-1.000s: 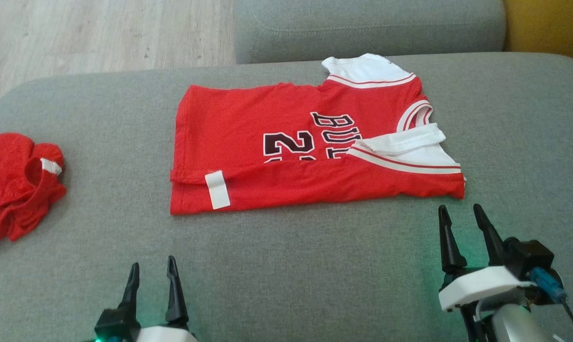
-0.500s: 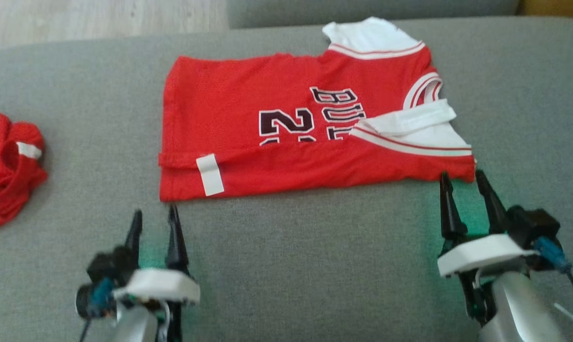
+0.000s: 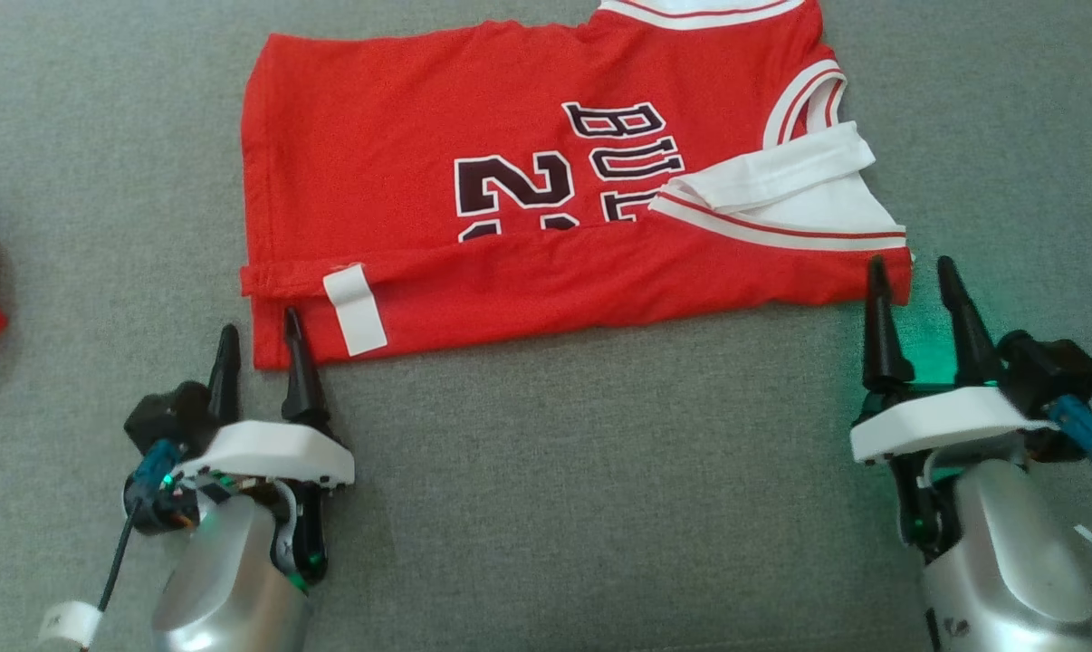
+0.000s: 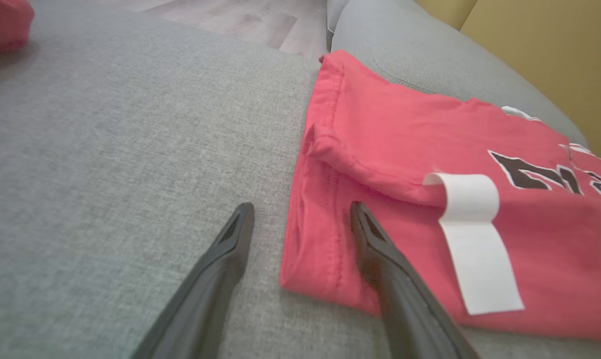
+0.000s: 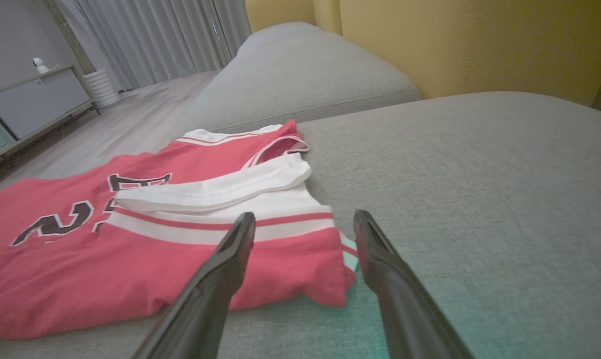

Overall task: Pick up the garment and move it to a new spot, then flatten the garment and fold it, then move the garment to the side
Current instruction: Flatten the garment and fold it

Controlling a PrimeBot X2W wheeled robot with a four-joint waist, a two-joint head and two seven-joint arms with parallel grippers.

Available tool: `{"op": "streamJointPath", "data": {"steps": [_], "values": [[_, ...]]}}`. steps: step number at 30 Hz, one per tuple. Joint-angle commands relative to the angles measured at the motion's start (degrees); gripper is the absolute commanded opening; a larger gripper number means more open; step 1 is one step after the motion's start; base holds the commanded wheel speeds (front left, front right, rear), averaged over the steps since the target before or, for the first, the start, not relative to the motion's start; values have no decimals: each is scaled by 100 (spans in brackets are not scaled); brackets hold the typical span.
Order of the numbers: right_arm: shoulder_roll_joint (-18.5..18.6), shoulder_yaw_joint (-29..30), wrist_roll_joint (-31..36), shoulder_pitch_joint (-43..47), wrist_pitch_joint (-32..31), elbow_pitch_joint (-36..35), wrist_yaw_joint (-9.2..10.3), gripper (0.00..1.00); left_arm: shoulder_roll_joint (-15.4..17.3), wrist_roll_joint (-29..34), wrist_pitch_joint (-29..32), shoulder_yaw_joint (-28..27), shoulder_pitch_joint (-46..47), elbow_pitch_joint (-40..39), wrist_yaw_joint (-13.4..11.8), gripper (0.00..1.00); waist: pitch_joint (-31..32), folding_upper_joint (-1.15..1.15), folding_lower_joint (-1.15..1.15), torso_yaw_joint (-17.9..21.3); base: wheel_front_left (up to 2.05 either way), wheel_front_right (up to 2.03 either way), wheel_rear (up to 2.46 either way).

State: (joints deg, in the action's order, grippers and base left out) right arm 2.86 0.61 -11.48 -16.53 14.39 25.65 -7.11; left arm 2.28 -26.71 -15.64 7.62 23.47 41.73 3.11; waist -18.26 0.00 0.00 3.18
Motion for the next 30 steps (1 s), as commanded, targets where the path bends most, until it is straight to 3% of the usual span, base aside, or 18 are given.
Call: {"op": "streamJointPath", "data": {"steps": [1, 3, 8, 9, 10, 17, 18, 20, 25, 30], "values": [[2, -47, 56, -137, 61, -113, -37, 100, 60, -103, 64, -67, 33, 180, 67, 100, -45, 0, 0, 20, 0, 0, 0], [2, 98, 128, -190, 61, -33, -37, 100, 60, -221, 64, 118, 82, 397, 123, 98, -75, 0, 0, 19, 0, 0, 0], [2, 309, 310, -320, 61, 335, -37, 100, 60, -680, 65, 786, 264, 941, 280, 31, -104, 0, 0, -5, 0, 0, 0], [2, 282, 308, -350, 61, 427, -37, 100, 60, -776, 65, 923, 302, 1015, 307, 5, -109, 0, 0, -11, 0, 0, 0], [2, 231, 288, -384, 61, 517, -37, 100, 60, -893, 65, 1032, 335, 1074, 328, 0, -112, 0, 0, -16, 0, 0, 0], [2, 65, 189, -577, 46, 1262, -37, 100, 60, -1363, 66, 1630, 481, 1307, 403, 0, -118, 0, 0, -61, 0, 0, 0], [2, 51, 123, -610, 46, 1370, -37, 86, 60, -1414, 65, 1711, 504, 1325, 409, 0, -119, 0, 0, -73, 0, 0, 0], [2, 0, 56, -663, 47, 1542, -37, 0, 60, -1522, 65, 1807, 544, 1304, 419, 0, -115, 0, 0, -101, 0, 0, 0], [2, -63, -239, -764, 57, 1556, -37, 0, 61, -1460, 65, 1602, 596, 1007, 424, 0, -76, 0, 0, -151, 0, 0, 0], [2, -150, -691, -806, 60, 1139, -37, 0, 94, -1029, 65, 781, 459, 183, 406, 0, 206, 0, 0, -165, 0, 0, 0]]}}
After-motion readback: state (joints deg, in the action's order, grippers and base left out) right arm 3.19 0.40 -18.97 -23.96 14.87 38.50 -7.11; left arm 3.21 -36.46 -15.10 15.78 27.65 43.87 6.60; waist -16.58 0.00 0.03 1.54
